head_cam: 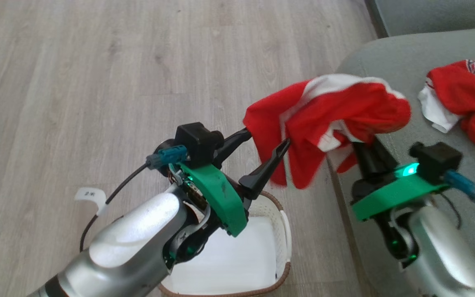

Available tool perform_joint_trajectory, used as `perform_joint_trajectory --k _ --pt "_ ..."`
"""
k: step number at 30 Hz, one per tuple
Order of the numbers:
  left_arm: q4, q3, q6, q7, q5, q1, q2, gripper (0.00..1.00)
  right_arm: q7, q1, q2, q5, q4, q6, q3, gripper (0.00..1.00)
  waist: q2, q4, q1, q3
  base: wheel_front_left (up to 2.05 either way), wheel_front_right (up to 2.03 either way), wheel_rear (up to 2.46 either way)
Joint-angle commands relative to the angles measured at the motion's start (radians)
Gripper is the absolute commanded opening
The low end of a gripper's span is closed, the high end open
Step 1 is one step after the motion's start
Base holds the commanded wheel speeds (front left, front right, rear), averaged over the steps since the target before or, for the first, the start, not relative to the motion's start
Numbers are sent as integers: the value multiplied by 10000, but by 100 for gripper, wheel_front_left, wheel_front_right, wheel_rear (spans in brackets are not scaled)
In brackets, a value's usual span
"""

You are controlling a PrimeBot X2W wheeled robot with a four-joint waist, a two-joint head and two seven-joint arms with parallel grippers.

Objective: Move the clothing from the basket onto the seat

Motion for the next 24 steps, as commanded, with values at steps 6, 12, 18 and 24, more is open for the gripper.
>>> perform_joint_trajectory --k 6,12,18,24 --pt "-422 307 4 -289 279 -311 228 100 -120 286 -348 -158 -945 -2 -771 0 0 -639 0 130 0 0 0" --pt "-460 209 -5 -573 652 -380 375 100 -120 685 -510 -273 -1593 -2 -1273 0 0 -1537 0 333 0 0 0" --pt "-382 111 -4 -728 980 -563 434 100 -71 1014 -552 -322 -2214 -2 -1645 0 0 -2462 0 551 0 0 0" --pt "-242 60 11 -759 1122 -694 493 100 21 1415 -427 -355 -2897 -2 -1984 0 0 -3469 0 718 0 0 0"
